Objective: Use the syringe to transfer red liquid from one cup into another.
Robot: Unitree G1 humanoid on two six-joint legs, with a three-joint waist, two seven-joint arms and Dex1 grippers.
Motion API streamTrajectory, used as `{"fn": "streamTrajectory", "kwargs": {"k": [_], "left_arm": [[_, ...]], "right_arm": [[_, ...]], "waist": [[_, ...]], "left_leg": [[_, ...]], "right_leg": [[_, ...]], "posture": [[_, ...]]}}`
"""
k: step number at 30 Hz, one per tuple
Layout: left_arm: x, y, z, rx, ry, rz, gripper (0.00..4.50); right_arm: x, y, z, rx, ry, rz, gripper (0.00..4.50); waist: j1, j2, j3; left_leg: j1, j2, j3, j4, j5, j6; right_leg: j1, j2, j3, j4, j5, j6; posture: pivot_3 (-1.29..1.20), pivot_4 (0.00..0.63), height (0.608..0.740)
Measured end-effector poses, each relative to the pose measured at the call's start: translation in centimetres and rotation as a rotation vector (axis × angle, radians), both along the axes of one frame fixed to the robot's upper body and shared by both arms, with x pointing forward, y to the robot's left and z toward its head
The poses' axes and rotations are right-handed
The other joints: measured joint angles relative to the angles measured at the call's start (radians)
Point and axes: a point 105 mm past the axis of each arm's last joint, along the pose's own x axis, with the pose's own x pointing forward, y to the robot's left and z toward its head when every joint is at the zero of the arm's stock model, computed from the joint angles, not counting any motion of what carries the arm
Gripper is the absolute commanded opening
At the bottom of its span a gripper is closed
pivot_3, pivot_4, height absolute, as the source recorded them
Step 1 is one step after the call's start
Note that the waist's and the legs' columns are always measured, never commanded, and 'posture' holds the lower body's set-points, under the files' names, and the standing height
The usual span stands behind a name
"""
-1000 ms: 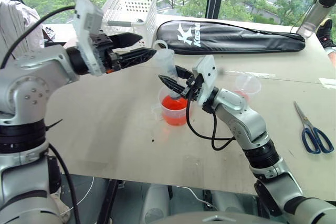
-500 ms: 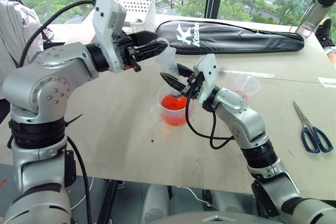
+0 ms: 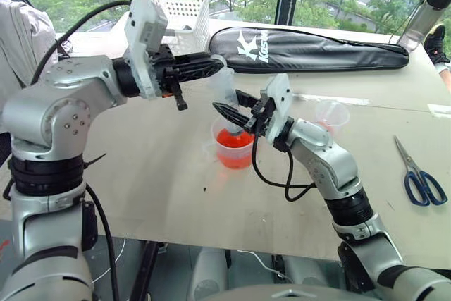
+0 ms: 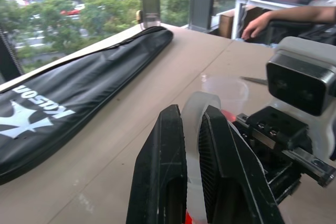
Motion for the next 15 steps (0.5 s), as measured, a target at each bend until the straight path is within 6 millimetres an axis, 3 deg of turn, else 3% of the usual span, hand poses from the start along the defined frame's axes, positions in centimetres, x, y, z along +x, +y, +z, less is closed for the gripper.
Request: {"fn": "streamTrajectory", "kwargs": {"k": [6, 15], "left_arm": [[-0.21, 0.02, 0.40, -0.001, 0.002, -0.103, 0.00], [0.28, -0.51, 0.05, 0.009, 0.008, -0.119, 0.00]], "right_arm": [[-0.38, -0.25, 0.36, 0.003, 0.004, 0.030, 1.36], [-0.13, -0.56, -0.06, -0.001, 0.016, -0.015, 1.36]], "waist": [[0.001, 0.000, 0.000], [0.000, 0.000, 0.000]], "left_leg": [[0.000, 0.000, 0.000, 0.000, 0.000, 0.000], [0.000, 0.000, 0.000, 0.000, 0.000, 0.000]], "right_leg": [[0.000, 0.000, 0.000, 0.000, 0.000, 0.000], [0.000, 0.000, 0.000, 0.001, 0.000, 0.000]], "posture": [[0.00, 0.150, 0.724], [0.00, 0.150, 0.724]]}}
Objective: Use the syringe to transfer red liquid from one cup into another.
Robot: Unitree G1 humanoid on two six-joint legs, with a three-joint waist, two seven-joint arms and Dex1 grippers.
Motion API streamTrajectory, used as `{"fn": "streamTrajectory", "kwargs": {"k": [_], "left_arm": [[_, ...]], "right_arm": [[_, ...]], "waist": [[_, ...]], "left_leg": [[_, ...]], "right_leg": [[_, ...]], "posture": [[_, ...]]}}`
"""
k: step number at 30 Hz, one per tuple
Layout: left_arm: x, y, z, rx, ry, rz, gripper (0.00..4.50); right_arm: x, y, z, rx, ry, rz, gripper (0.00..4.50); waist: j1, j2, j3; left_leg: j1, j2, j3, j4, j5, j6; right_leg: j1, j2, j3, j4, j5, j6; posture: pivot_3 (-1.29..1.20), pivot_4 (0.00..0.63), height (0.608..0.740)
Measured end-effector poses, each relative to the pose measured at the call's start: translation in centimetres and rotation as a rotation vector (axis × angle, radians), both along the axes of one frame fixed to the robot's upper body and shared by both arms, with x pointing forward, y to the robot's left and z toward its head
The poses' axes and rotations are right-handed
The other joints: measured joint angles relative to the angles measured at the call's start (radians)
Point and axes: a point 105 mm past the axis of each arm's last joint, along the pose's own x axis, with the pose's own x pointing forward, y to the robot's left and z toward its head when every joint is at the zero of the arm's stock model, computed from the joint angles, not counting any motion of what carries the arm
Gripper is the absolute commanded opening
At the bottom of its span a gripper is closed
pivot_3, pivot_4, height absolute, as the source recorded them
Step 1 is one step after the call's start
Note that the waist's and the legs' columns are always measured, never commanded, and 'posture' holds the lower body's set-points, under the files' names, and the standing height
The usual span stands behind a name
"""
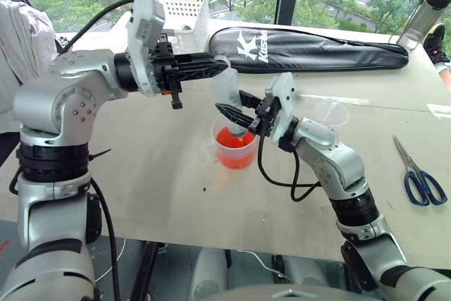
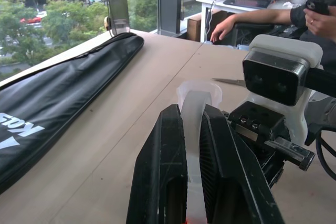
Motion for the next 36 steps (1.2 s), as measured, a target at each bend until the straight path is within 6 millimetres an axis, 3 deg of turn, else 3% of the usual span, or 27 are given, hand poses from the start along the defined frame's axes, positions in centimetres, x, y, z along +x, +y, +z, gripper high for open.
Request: {"fn": "streamTrajectory", "kwargs": {"k": [36], "left_arm": [[1.2, -0.2, 0.8, 0.006, 0.010, -0.010, 0.00]], "right_arm": [[0.1, -0.4, -0.7, 0.007, 0.040, -0.016, 1.36]], "waist": [[0.000, 0.000, 0.000]], "left_leg": [[0.000, 0.000, 0.000, 0.000, 0.000, 0.000]], "right_leg": [[0.000, 0.000, 0.000, 0.002, 0.000, 0.000]], "posture": [[0.00, 0.150, 0.724]]}}
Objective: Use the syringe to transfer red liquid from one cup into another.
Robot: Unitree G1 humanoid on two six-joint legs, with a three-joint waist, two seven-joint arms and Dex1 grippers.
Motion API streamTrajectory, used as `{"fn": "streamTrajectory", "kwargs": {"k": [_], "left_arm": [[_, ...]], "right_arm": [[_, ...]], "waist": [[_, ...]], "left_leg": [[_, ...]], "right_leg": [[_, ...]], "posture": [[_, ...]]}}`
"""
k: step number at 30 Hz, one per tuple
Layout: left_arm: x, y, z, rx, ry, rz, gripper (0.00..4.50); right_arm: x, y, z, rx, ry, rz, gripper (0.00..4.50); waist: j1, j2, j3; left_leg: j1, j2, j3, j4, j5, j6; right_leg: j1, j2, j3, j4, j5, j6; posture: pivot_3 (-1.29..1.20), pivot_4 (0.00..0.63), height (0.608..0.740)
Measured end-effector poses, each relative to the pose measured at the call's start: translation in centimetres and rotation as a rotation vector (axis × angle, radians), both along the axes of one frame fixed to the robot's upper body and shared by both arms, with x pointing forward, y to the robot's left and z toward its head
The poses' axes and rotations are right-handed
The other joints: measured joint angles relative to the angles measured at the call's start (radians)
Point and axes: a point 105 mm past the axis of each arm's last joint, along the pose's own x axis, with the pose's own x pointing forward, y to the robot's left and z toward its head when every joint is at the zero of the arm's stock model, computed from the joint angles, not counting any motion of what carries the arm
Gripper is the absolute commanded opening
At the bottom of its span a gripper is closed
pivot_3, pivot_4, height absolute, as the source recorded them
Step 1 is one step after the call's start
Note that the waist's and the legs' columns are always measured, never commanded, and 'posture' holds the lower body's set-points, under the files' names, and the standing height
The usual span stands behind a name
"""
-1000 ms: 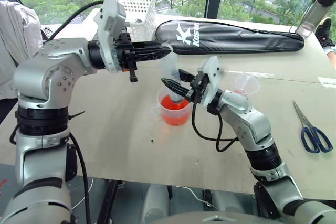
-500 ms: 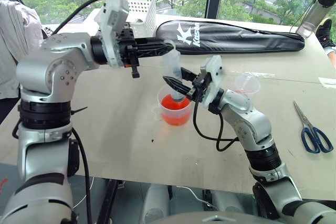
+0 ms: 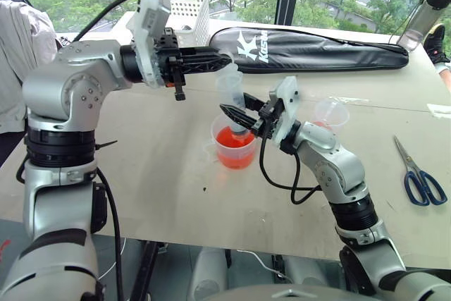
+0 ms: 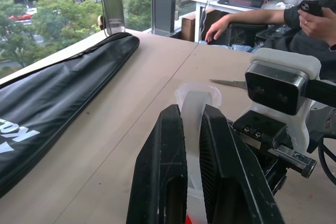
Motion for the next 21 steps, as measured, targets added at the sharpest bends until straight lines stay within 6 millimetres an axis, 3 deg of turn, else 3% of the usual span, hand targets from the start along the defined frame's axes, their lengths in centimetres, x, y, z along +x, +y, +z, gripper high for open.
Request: {"fn": "streamTrajectory", "kwargs": {"k": [21], "left_arm": [[0.03, 0.03, 0.07, -0.002, -0.008, 0.000, 0.00]], "right_arm": [[0.01, -0.02, -0.02, 0.000, -0.004, -0.004, 1.36]], "waist": [[0.000, 0.000, 0.000]], "left_leg": [[0.000, 0.000, 0.000, 0.000, 0.000, 0.000]], "right_leg": [[0.000, 0.000, 0.000, 0.000, 0.000, 0.000]], "posture": [[0.00, 0.150, 0.724]]}}
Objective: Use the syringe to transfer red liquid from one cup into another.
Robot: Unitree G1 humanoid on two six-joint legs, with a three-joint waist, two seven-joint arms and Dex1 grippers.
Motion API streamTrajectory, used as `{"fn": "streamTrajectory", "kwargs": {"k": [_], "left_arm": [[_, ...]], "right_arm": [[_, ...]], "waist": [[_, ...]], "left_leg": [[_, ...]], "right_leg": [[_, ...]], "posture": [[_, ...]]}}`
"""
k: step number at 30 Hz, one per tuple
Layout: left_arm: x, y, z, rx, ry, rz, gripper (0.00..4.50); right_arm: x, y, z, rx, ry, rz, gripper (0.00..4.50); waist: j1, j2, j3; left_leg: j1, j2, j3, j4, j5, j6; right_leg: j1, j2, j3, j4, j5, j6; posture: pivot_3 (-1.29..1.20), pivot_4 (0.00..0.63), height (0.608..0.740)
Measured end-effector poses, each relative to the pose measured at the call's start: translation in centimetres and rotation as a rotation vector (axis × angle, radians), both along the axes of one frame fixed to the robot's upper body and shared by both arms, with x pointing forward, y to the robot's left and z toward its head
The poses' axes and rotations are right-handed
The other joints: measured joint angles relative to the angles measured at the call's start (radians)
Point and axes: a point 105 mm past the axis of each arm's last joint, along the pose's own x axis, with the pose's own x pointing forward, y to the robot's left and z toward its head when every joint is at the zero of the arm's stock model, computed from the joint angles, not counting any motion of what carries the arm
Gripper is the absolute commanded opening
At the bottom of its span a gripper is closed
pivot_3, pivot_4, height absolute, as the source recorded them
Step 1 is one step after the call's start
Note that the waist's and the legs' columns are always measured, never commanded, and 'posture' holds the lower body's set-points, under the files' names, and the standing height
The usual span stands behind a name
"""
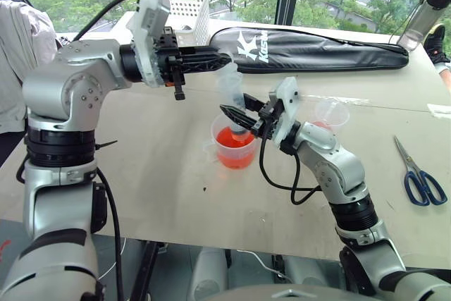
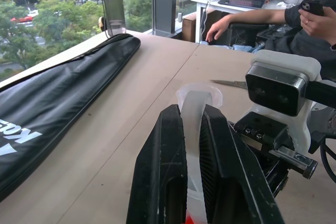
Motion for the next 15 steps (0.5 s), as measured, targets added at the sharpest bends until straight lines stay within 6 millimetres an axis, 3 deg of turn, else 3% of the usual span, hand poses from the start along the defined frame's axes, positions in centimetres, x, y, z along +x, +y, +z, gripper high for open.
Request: {"fn": "streamTrajectory", "kwargs": {"k": [5, 6, 7, 13, 14, 15], "left_arm": [[-0.1, 0.0, 0.3, -0.037, 0.016, 0.002, 0.00], [-0.2, 0.1, 0.4, -0.046, 0.019, -0.001, 0.88], [-0.3, 0.4, 0.6, -0.061, 0.016, 0.007, 1.18], [-1.1, 3.3, 0.1, -0.078, 0.050, 0.116, 4.14], [-1.2, 4.0, -0.4, -0.072, 0.077, 0.134, 4.50], [-1.4, 4.3, -0.8, -0.070, 0.103, 0.141, 4.50]], "right_arm": [[0.0, -0.1, 0.4, 0.009, -0.028, -0.008, 1.36], [0.0, 0.0, 0.5, 0.011, -0.035, -0.007, 1.36], [-0.1, 0.0, 0.6, 0.014, -0.039, -0.002, 1.36], [-0.1, 0.1, 0.0, 0.006, -0.024, 0.014, 1.36], [-0.2, 0.1, -0.1, 0.006, -0.024, 0.016, 1.36], [-0.1, 0.1, -0.1, 0.005, -0.024, 0.013, 1.36]], "waist": [[0.000, 0.000, 0.000], [0.000, 0.000, 0.000], [-0.001, 0.000, 0.000], [-0.005, 0.000, 0.000], [-0.005, 0.000, 0.000], [-0.005, 0.000, 0.000]], "left_leg": [[0.000, 0.000, 0.000, 0.000, 0.000, 0.000], [0.000, 0.000, 0.000, 0.000, 0.000, 0.000], [0.000, 0.000, 0.000, 0.000, 0.000, 0.000], [0.001, 0.000, 0.000, 0.000, 0.000, 0.000], [0.001, 0.000, 0.000, 0.000, 0.000, 0.000], [0.001, 0.000, 0.000, 0.000, 0.000, 0.000]], "right_leg": [[0.000, 0.000, 0.000, 0.000, 0.000, 0.000], [0.000, 0.000, 0.000, 0.000, 0.000, 0.000], [0.000, 0.000, 0.000, 0.000, 0.000, 0.000], [0.000, 0.000, 0.000, 0.001, 0.000, 0.000], [-0.001, 0.000, 0.000, 0.001, 0.000, 0.000], [-0.001, 0.000, 0.000, 0.001, 0.000, 0.000]], "posture": [[0.00, 0.150, 0.724], [0.00, 0.150, 0.724], [0.00, 0.150, 0.724], [0.00, 0.150, 0.724], [0.00, 0.150, 0.724], [0.00, 0.150, 0.724]]}}
